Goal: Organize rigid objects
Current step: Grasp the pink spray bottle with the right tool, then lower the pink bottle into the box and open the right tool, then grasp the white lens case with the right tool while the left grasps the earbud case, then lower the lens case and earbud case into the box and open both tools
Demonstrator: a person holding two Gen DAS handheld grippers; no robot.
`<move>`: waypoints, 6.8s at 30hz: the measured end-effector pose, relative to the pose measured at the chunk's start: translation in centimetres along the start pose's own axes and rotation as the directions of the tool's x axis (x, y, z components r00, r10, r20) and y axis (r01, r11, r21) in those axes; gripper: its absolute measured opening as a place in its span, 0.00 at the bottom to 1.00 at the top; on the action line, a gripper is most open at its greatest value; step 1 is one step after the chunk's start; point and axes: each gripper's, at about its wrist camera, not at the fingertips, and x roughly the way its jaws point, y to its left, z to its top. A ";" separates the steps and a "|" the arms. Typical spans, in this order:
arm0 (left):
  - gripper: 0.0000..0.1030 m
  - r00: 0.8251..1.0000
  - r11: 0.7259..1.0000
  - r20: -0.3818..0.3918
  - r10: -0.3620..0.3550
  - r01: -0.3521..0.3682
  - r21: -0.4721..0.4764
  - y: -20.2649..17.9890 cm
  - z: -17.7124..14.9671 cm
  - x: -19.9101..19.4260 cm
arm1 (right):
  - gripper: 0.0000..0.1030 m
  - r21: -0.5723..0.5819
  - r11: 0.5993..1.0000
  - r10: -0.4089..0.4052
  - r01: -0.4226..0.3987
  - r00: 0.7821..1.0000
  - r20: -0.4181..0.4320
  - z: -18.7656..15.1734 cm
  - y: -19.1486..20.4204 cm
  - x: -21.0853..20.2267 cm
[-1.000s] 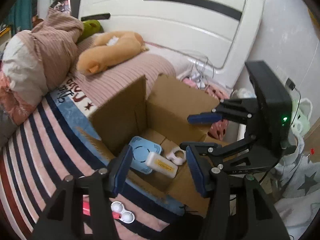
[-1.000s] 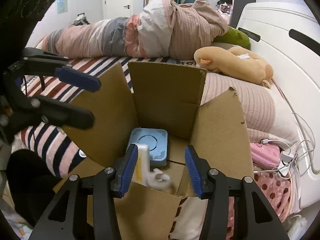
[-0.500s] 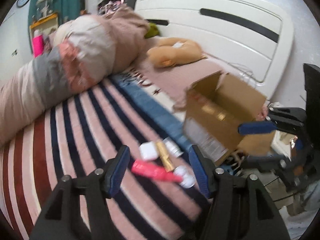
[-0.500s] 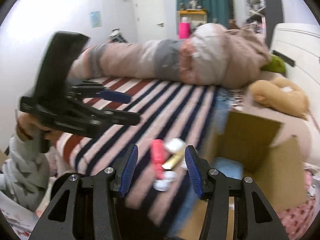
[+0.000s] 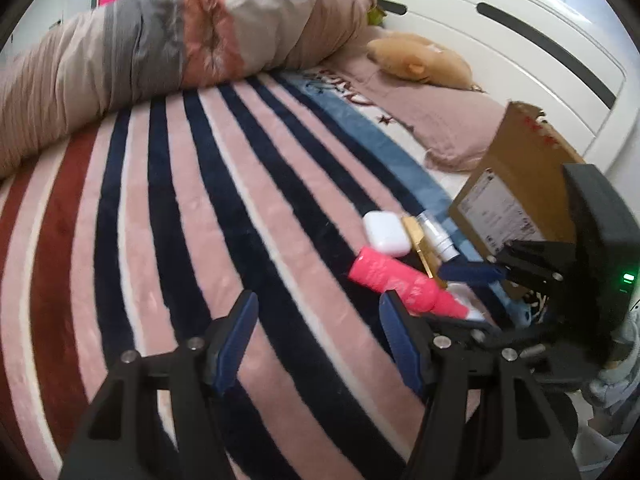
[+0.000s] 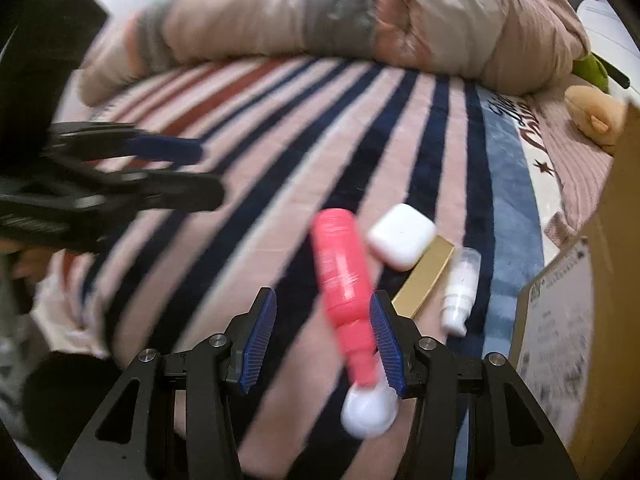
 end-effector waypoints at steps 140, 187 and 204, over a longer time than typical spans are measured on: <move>0.39 0.995 0.985 -0.094 -0.030 0.046 0.169 -4.8 2.3 9.6 | 0.40 0.095 0.994 -0.051 0.057 0.997 -0.065 -5.0 -2.9 -0.8; 0.38 0.990 0.907 -0.090 -0.113 0.140 0.397 -27.9 13.9 4.5 | 0.27 0.114 0.949 -0.311 0.294 0.932 0.187 -6.9 -16.5 -16.4; 0.57 0.995 0.937 0.083 -0.060 0.027 0.347 -22.8 13.5 -2.8 | 0.30 0.108 0.953 -0.300 0.284 0.933 0.198 -6.3 -14.0 -17.5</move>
